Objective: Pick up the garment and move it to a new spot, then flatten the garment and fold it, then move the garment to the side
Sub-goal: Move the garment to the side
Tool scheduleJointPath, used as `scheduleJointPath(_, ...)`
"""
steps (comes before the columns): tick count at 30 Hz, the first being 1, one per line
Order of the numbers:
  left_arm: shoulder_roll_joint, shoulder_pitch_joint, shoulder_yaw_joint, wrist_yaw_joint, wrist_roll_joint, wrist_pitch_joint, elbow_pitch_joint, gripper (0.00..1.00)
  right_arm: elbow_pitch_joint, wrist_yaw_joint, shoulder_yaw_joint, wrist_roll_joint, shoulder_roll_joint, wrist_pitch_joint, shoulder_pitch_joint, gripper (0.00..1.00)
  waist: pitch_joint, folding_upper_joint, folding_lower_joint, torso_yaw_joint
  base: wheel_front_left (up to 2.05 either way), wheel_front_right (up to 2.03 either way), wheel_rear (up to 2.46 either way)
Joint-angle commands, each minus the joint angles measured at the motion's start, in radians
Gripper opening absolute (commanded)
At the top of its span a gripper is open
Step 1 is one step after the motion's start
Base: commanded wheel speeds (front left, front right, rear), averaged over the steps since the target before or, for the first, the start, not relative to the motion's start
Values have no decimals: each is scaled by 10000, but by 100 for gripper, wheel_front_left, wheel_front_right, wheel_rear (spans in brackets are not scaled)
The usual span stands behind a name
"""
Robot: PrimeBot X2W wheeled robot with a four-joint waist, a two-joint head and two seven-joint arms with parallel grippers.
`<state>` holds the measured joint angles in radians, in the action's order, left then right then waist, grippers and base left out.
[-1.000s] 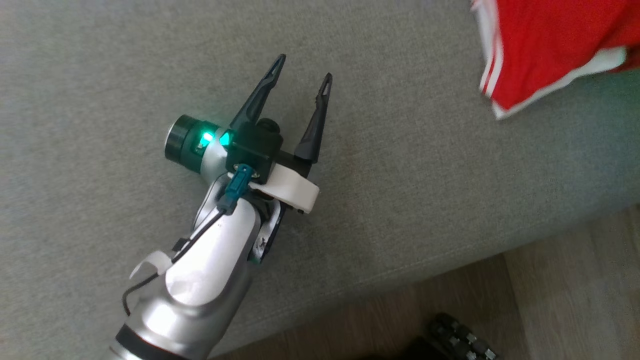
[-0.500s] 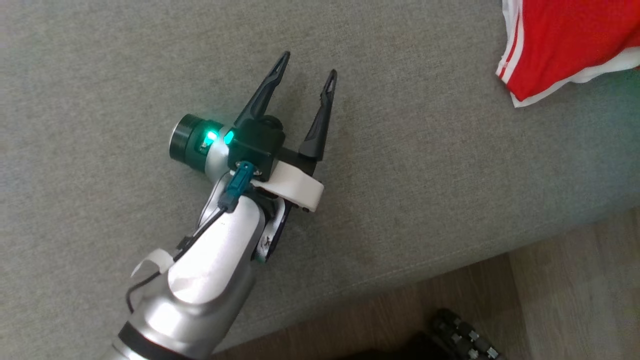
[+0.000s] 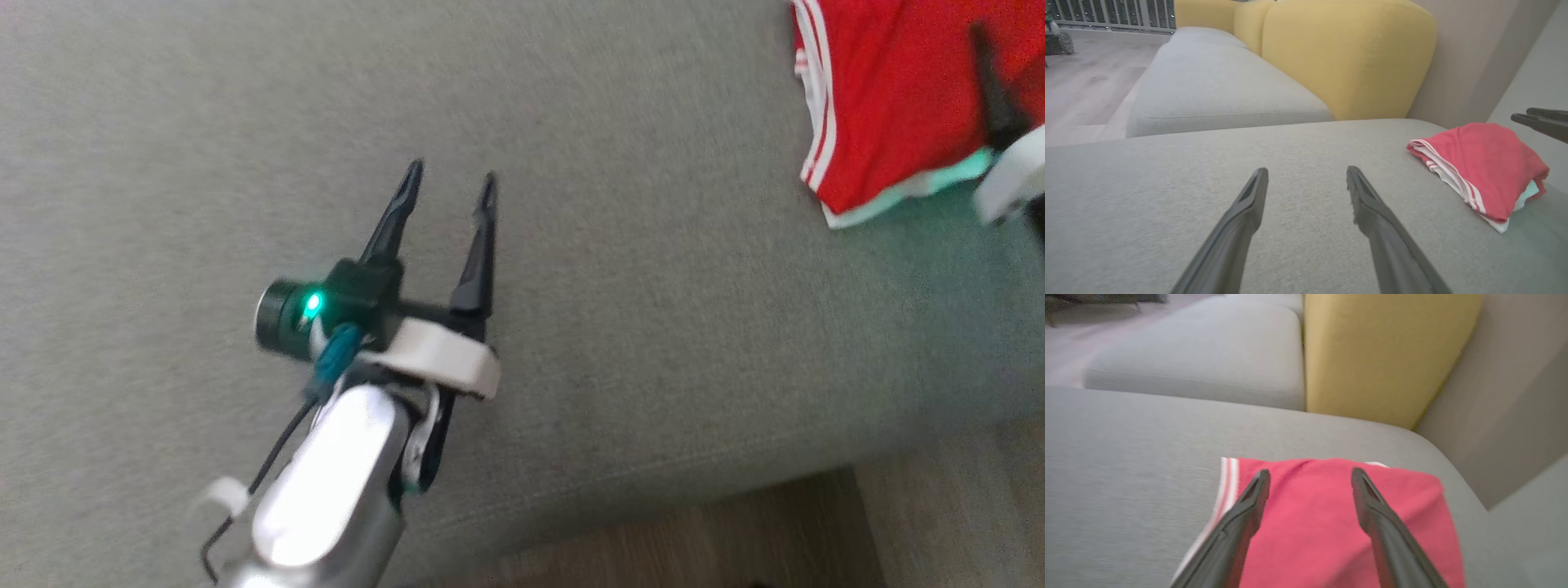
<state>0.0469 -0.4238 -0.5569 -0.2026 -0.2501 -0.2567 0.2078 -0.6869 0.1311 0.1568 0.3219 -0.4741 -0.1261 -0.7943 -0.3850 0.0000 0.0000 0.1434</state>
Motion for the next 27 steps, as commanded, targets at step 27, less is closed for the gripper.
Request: scheduleJointPath(27, 33, 4242, 2054, -86, 318, -51, -1804, 100, 5860, -4, -1665, -339, 3673, -593, 7631, 100, 4011, 0, 0, -2829, 0, 0, 0)
